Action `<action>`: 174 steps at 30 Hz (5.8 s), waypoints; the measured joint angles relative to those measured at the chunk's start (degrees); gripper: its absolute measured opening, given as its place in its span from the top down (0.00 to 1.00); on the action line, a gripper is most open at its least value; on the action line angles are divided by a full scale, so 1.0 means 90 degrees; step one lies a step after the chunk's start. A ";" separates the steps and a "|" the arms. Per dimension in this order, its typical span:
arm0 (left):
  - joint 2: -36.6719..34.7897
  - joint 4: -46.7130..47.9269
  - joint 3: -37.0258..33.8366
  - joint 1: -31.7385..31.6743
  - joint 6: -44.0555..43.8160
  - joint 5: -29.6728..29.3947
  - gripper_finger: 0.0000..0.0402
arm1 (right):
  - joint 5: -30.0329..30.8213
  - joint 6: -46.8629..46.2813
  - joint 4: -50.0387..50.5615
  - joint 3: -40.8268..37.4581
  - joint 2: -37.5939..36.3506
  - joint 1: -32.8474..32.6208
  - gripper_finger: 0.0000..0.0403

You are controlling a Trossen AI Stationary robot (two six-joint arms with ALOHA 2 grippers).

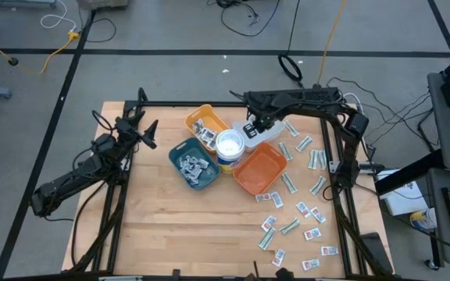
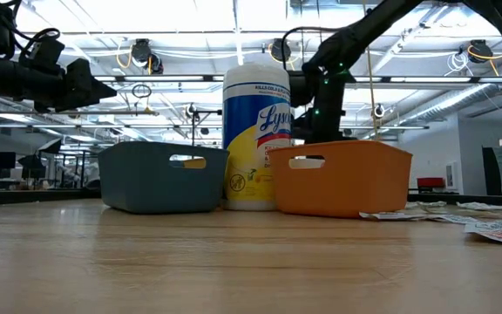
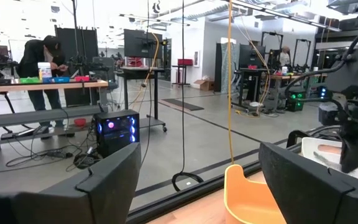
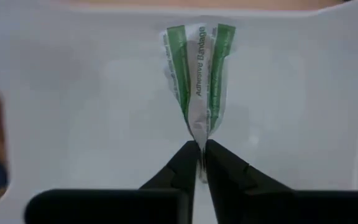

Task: Pick & Place First Aid Supplies
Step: Put the green bandage into the white bin

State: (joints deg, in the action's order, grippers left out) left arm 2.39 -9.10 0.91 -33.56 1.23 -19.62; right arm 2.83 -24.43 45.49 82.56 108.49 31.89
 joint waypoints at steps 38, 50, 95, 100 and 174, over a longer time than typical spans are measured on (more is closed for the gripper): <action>0.0000 0.0000 0.0000 0.0000 0.0000 0.0000 0.22 | -0.0121 0.0753 0.2175 0.0193 -0.1044 0.2302 0.62; 0.0000 0.0000 0.0000 0.0000 0.0000 0.0000 0.18 | 0.0007 0.0833 0.0645 -0.1447 -0.1166 0.2406 0.64; 0.0000 -0.0002 0.0000 -0.0002 0.0000 0.0000 0.23 | 0.0566 0.0404 -0.0063 -0.2831 -0.2684 0.2291 1.00; 0.0000 -0.0001 0.0000 0.0000 0.0000 0.0000 0.22 | 0.0657 0.0395 0.0064 -0.2720 -0.2836 0.2292 1.00; 0.0000 0.0000 0.0000 0.0000 0.0000 0.0000 0.23 | 0.0342 -0.1022 0.1530 0.0464 -0.0947 -0.0074 0.51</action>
State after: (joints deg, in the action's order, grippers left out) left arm 2.39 -9.10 0.91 -33.57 1.23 -19.62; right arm 5.91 -33.63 59.26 86.74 99.96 31.22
